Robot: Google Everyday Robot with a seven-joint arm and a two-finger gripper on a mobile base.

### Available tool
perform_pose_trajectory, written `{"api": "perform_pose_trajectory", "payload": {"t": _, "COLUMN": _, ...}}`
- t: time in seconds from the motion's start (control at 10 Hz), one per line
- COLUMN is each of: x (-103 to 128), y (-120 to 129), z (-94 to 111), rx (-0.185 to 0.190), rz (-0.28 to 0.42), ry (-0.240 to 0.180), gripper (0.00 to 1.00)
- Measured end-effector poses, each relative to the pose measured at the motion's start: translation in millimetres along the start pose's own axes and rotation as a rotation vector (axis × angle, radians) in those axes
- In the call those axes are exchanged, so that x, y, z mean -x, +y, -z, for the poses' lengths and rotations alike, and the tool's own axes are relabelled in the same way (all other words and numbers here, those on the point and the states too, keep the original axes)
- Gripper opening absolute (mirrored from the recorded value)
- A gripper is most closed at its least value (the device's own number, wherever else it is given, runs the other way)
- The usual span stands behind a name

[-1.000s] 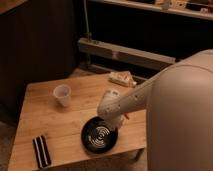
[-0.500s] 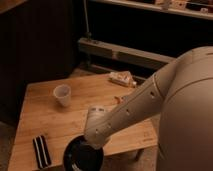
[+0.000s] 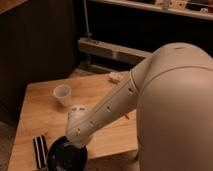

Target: Drag the ceramic bowl in a circle

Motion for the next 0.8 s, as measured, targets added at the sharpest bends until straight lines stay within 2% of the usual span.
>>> {"api": "perform_pose_trajectory", "payload": {"t": 0.1, "x": 11, "y": -4, "z": -2, "rx": 0.002, "rz": -0.012, "ry": 0.003, "gripper": 0.0}}
{"api": "perform_pose_trajectory", "payload": {"t": 0.3, "x": 49, "y": -31, "z": -13, "rx": 0.013, "rz": -0.061, "ry": 0.017, "gripper": 0.0}}
{"api": "perform_pose_trajectory", "payload": {"t": 0.5, "x": 89, "y": -69, "z": -24, "rx": 0.021, "rz": -0.127, "ry": 0.026, "gripper": 0.0}}
{"api": "perform_pose_trajectory", "payload": {"t": 0.8, "x": 135, "y": -126, "z": -34, "rx": 0.025, "rz": -0.239, "ry": 0.028, "gripper": 0.0}}
